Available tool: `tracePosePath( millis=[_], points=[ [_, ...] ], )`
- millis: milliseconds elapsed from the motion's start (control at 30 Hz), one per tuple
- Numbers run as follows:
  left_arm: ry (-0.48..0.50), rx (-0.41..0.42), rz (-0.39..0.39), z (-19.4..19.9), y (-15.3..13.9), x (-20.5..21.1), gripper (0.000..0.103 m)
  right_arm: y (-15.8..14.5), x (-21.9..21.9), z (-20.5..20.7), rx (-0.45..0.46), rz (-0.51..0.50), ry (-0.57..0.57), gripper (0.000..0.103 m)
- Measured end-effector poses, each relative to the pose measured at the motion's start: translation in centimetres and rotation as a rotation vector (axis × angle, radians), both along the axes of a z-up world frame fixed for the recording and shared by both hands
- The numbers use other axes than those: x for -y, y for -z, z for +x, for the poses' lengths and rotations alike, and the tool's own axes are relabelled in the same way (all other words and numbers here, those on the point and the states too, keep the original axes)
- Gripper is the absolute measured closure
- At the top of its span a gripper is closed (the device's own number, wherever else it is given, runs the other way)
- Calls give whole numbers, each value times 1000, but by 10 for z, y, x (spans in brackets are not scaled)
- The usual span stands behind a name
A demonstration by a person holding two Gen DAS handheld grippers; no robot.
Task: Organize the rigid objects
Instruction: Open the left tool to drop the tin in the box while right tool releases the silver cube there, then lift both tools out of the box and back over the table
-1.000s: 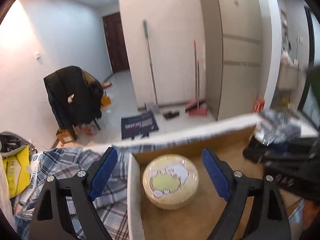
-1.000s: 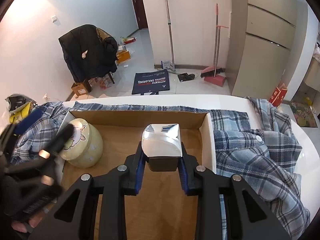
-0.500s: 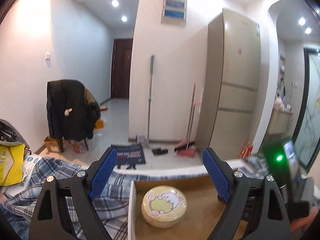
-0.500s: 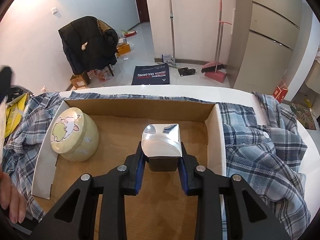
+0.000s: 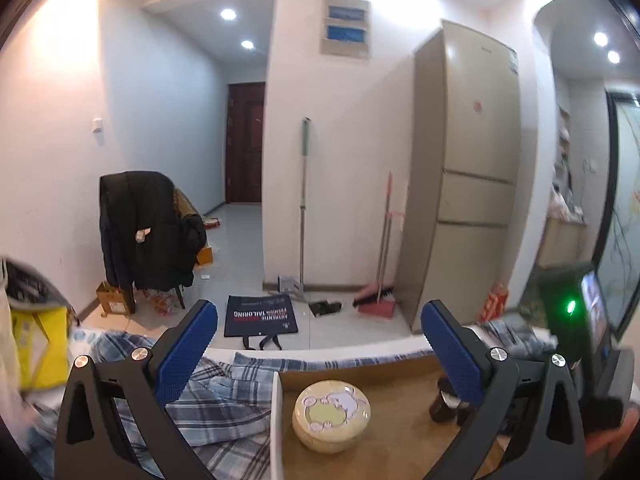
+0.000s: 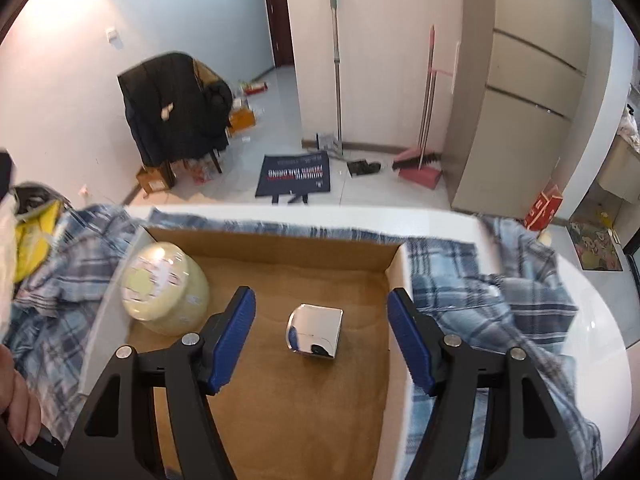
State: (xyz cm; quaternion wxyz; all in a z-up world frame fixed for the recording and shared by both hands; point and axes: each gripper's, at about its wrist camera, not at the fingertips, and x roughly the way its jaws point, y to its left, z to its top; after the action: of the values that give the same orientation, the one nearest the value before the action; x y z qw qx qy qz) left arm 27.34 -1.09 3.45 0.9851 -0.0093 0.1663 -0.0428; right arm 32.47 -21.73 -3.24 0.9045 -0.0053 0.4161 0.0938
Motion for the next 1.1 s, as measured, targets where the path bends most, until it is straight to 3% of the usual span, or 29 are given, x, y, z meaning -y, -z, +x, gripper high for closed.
tracePosePath(
  millis=[67, 167, 267, 433, 567, 633, 700, 800, 900, 1100],
  points=[
    [-20, 36, 37, -18, -14, -2, 0, -14, 2, -9, 25, 10, 6, 32],
    [6, 88, 31, -50, -29, -9, 0, -32, 6, -30, 60, 25, 9, 32],
    [132, 100, -5, -89, -37, -14, 0, -49, 13, -67, 145, 43, -2, 32],
    [87, 149, 30, -149, -40, -13, 0, -64, 21, -133, 248, 36, -64, 18],
    [8, 94, 37, -190, -35, -10, 0, -59, 23, -176, 319, -39, -40, 11],
    [43, 59, 6, -208, -29, -11, 0, -58, 27, -191, 297, -40, -45, 11],
    [55, 39, 3, -215, -24, -11, 0, -60, 31, -205, 279, 3, -58, 11],
    [70, -12, 15, -219, -14, -10, 0, -63, 34, -227, 312, 20, -67, 3],
    [31, -69, -1, -222, 1, -14, 0, -59, 34, -244, 329, 17, -66, 1],
    [80, -216, -59, -228, 22, -26, 0, -44, 45, -267, 260, 44, -61, 1]
  ],
)
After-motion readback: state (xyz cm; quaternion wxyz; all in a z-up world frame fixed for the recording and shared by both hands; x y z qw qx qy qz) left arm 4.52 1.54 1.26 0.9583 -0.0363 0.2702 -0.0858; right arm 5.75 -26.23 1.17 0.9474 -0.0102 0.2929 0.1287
